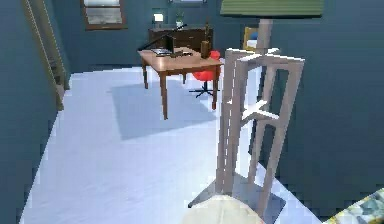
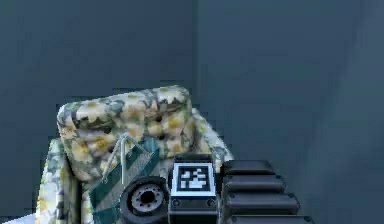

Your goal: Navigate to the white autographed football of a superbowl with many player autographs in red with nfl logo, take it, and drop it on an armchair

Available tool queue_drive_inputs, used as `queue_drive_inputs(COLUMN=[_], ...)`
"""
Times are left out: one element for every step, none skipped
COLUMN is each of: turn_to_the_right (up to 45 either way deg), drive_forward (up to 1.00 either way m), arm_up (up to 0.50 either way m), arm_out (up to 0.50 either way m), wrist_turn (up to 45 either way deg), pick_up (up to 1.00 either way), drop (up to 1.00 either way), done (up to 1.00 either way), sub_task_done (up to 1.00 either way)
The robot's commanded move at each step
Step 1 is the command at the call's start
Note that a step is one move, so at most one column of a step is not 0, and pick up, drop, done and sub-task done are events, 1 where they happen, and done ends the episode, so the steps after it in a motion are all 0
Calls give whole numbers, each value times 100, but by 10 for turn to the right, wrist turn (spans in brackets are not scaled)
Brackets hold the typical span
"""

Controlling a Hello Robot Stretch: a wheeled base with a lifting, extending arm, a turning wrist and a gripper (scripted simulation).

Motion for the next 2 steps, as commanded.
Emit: queue_drive_inputs(turn_to_the_right=[-450, -270], drive_forward=[0, 0], arm_up=[0, 0], arm_out=[0, 0], wrist_turn=[0, 0], pick_up=[0, 0], drop=[0, 0], done=[0, 0], sub_task_done=[0, 0])
